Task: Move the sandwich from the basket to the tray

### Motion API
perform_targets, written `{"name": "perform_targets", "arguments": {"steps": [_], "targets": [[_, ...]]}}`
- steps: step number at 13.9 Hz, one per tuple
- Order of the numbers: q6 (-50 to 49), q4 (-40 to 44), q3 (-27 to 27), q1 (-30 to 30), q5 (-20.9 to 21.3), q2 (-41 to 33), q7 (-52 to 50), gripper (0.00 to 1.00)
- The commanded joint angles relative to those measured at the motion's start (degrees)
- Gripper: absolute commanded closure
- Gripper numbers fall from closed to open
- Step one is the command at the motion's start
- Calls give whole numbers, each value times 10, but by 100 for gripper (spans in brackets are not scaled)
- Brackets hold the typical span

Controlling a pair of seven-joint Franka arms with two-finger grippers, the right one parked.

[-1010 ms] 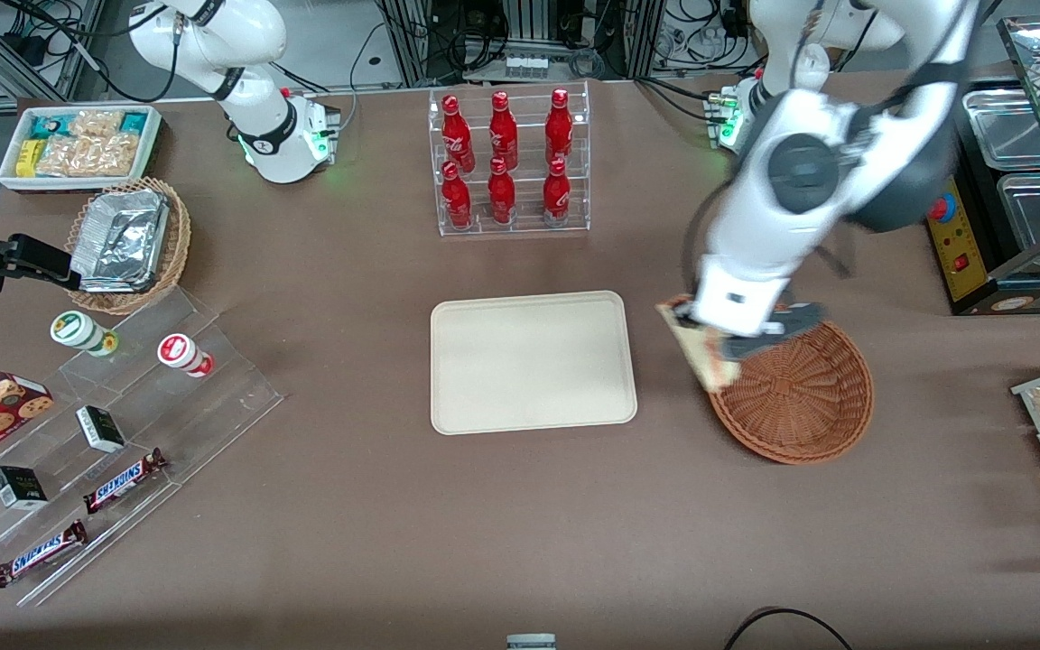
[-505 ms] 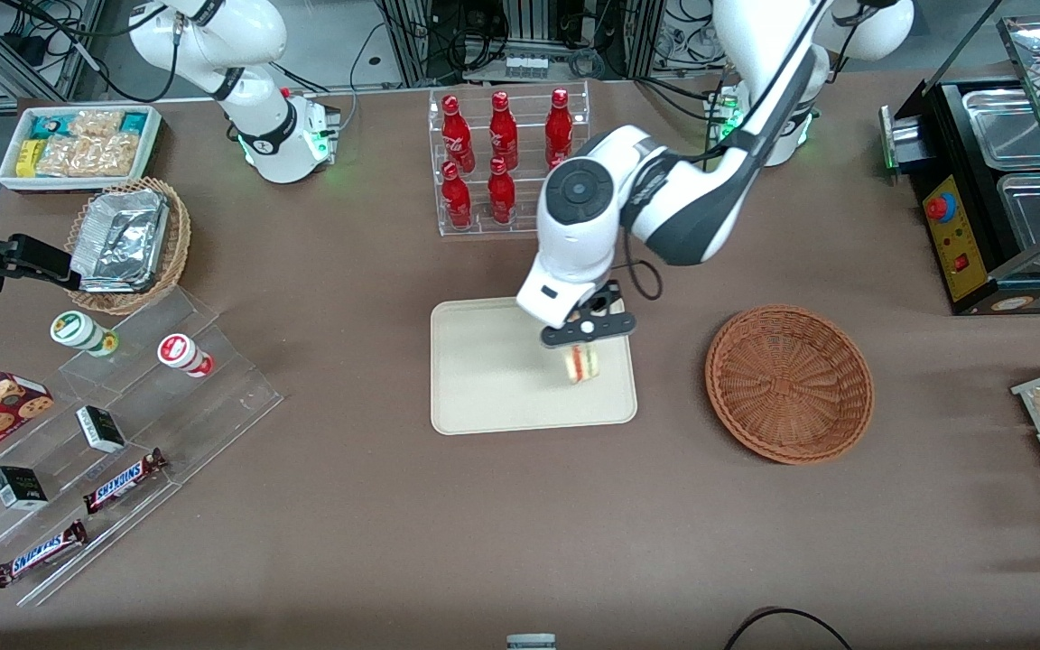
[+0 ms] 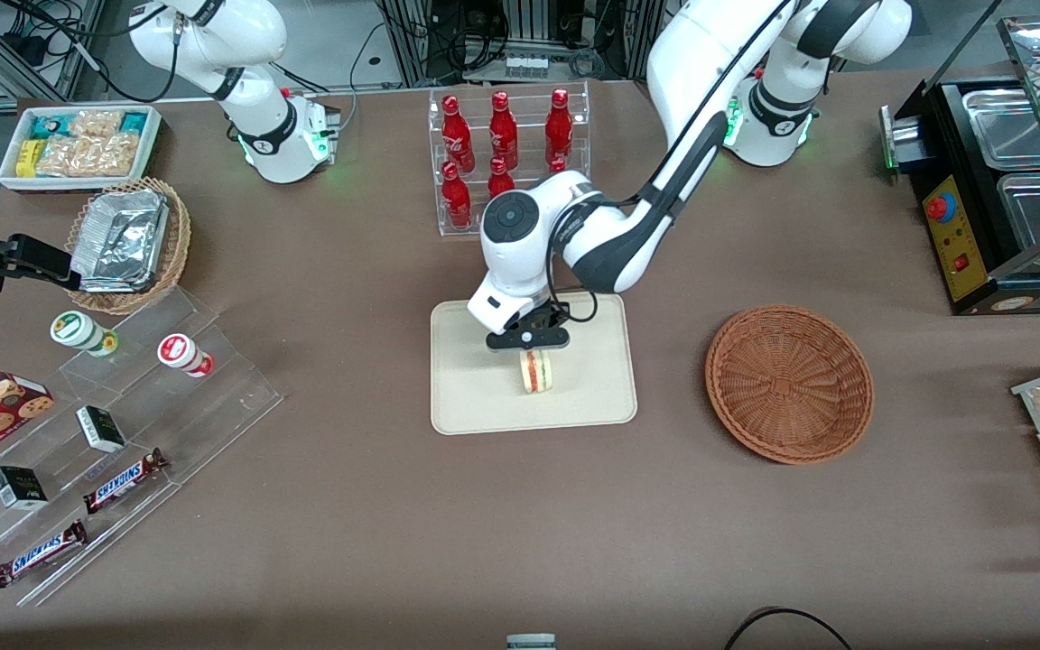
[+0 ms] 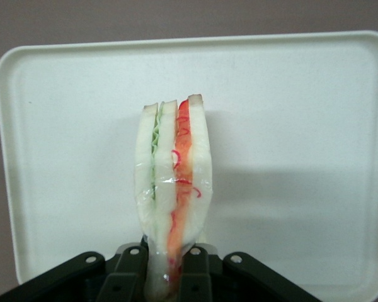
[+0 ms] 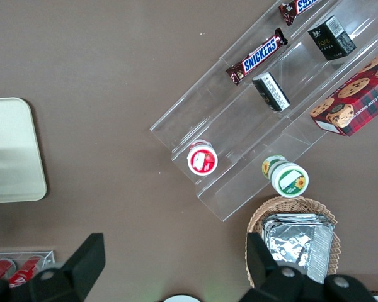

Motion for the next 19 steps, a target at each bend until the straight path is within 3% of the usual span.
{"name": "perform_targets", "arguments": {"steps": [1,2,3,4,7,11,14,19], "targets": [[8,24,8,-16,28,26,-14,100],[8,24,8,-15,28,29,-13,78],[8,24,8,-15,30,28,-12,26],[7,25,9,-16,31,27,-9,0],[0,25,10,-15,29,13,-12,0],[-80,24,12,-3,18,-73,-14,0],[-151,18,11,47,5,-150,-45,0],[-242,15,10,137,-12,-247,0,0]]}}
